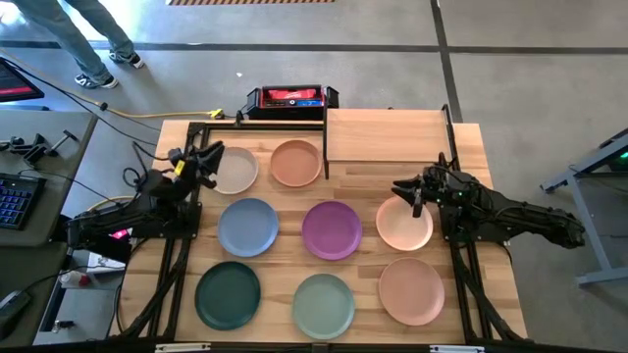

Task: Place and stack plates onto a shelf
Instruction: Put the light orange plate on the shelf

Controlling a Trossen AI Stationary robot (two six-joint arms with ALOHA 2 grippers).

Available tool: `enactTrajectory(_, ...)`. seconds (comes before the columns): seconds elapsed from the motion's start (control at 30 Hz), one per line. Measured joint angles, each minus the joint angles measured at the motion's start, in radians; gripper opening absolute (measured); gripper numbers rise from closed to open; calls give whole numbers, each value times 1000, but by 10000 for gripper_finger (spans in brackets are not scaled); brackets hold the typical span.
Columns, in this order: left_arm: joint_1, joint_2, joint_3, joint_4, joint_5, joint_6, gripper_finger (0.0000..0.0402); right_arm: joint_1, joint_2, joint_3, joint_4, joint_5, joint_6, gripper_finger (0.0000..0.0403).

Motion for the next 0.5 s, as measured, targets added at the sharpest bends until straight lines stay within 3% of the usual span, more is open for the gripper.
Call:
enactTrajectory(0.27, 0, 0, 0, 133, -80, -5, 117, 0, 0, 0, 242, 35, 24, 128)
enactTrajectory(0.5, 0, 0, 0, 369, -78, 149, 117, -1, 0, 0, 509, 35, -4, 128)
